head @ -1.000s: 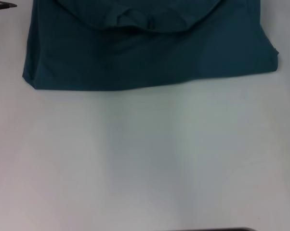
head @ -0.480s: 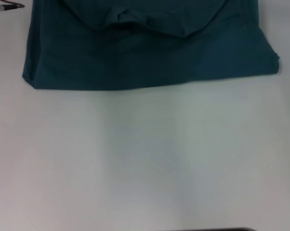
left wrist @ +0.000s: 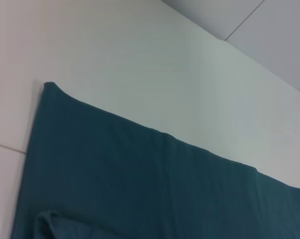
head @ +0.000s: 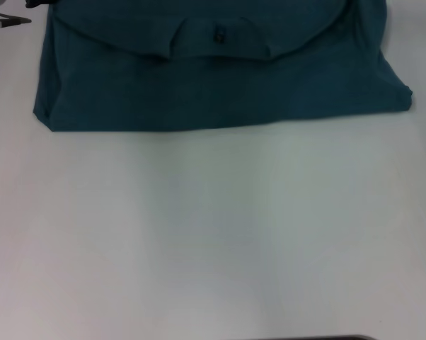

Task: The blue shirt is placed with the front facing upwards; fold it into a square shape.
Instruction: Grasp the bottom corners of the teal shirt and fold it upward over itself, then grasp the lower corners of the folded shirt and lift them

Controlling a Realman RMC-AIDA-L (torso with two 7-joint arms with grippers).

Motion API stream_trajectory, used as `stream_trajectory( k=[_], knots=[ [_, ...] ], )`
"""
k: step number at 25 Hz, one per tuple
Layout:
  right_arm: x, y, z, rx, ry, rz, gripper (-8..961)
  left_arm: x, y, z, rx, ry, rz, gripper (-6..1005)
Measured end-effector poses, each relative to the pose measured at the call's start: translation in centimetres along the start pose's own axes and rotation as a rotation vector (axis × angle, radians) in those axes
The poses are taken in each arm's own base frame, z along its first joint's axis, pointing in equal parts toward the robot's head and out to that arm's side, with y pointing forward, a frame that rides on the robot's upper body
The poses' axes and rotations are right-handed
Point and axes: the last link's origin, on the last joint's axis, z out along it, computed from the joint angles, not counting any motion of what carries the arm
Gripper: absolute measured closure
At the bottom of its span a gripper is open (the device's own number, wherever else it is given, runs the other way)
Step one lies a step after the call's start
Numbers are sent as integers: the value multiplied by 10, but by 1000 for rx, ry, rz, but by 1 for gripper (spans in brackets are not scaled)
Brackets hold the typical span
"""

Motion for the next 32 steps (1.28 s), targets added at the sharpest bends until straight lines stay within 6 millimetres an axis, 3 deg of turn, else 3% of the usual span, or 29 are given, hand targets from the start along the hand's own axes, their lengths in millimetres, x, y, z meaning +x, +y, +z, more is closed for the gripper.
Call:
stream_trajectory(
  k=[6, 9, 13, 17, 26, 32],
  knots=[
    [0, -7, -9, -31, 14, 37, 466, -4, -2, -1, -6, -9, -12, 404],
    [-3, -7, -21, -131, 16, 102, 376, -4, -5, -5, -28, -1, -32, 325],
    [4, -12, -44, -299, -41, 203, 379, -7, -11, -21, -107, 41, -84, 294],
    [29, -16, -70, -450, -96, 278, 383, -19, -20, -42, -196, 71, -122, 271],
    [116, -20, -122, -693, -195, 316, 390, -68, -56, -65, -244, 44, -223, 273],
    [148, -18, -133, -729, -213, 325, 394, -100, -83, -68, -199, 29, -292, 274]
  ],
)
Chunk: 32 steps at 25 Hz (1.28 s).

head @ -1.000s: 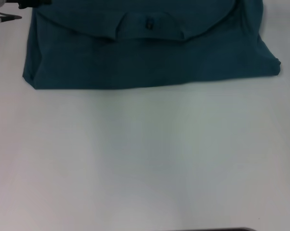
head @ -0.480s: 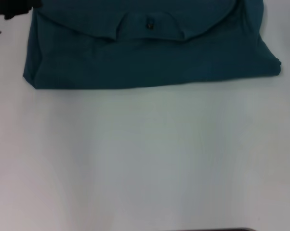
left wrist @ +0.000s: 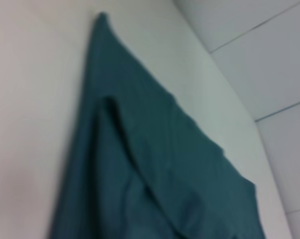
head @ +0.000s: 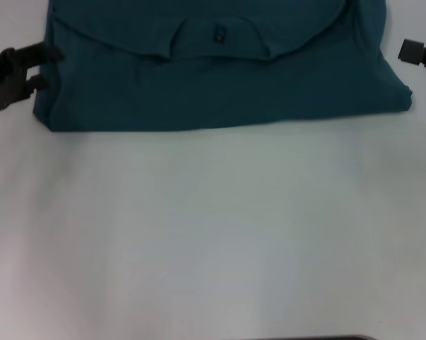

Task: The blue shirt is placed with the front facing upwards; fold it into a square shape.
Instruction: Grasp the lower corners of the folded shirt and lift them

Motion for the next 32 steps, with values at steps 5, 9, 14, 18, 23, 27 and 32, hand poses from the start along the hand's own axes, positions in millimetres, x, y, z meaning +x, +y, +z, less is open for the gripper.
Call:
stream_trajectory(
  k=[5, 9, 14, 18, 23, 27, 32],
  knots=[
    [9, -2, -3, -3, 2, -3, 397, -5, -13, -5, 32, 3, -25, 273],
    [11, -4, -4, 3, -1, -5, 399, -10, -21, 0, 69, 8, -39, 273],
    [12, -4, -3, 4, -3, -5, 402, -14, -24, 6, 88, 4, -8, 274],
    [11, -6, -3, 15, -7, -6, 404, -16, -24, 10, 102, -7, 18, 275],
    [12, -7, -4, 23, -10, -4, 407, -23, -21, 19, 113, -36, 44, 276],
    [12, -7, -5, 24, -11, -3, 410, -25, -19, 23, 116, -49, 60, 276],
    [13, -7, -6, 24, -13, -1, 413, -31, -13, 30, 108, -89, 75, 277]
  ],
)
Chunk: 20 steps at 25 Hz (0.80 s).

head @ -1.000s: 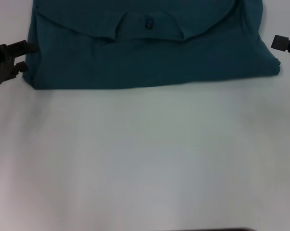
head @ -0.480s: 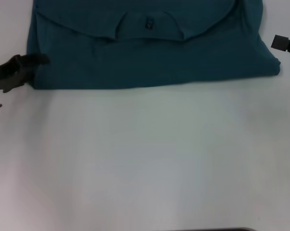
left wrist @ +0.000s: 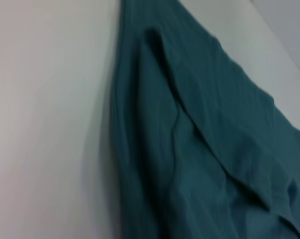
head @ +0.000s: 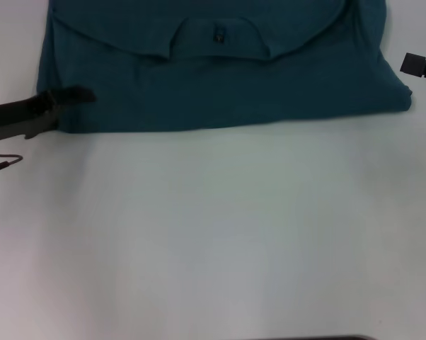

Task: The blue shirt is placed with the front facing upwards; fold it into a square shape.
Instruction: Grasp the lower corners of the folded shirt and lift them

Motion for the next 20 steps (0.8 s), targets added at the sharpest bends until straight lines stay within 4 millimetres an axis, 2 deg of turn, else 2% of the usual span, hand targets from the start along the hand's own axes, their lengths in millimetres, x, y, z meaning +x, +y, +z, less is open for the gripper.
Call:
stream_trajectory(
  k=[9, 11, 20],
  knots=[
    [0, 1, -3, -4, -11, 11, 418, 2, 13, 3, -34, -75, -6, 279],
    [0, 1, -3, -7, -13, 12, 419, 2, 12, 3, -28, -78, -10, 472],
    [0, 2, -4, -9, -16, 14, 424, 3, 13, 1, -28, -90, -9, 829]
  ],
)
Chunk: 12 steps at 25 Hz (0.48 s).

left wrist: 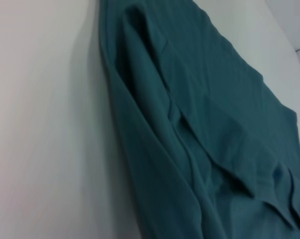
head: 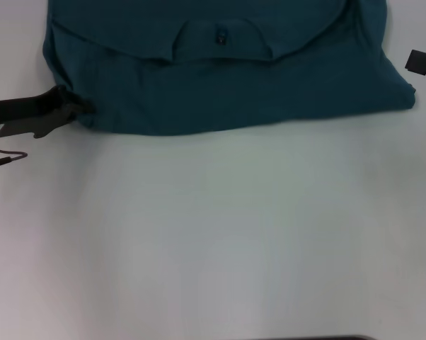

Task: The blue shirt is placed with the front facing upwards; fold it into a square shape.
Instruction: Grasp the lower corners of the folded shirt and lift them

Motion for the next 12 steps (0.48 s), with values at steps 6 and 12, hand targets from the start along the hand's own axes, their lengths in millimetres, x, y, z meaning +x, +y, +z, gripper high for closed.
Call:
stream_trajectory(
  k=[6, 12],
  knots=[
    [-7, -6, -4, 50, 99, 22, 428, 5, 8, -16, -66, -80, 32, 971],
    [-42, -25, -9, 249, 288, 50, 431, 9, 11, -26, -78, -135, 58, 984]
  ],
)
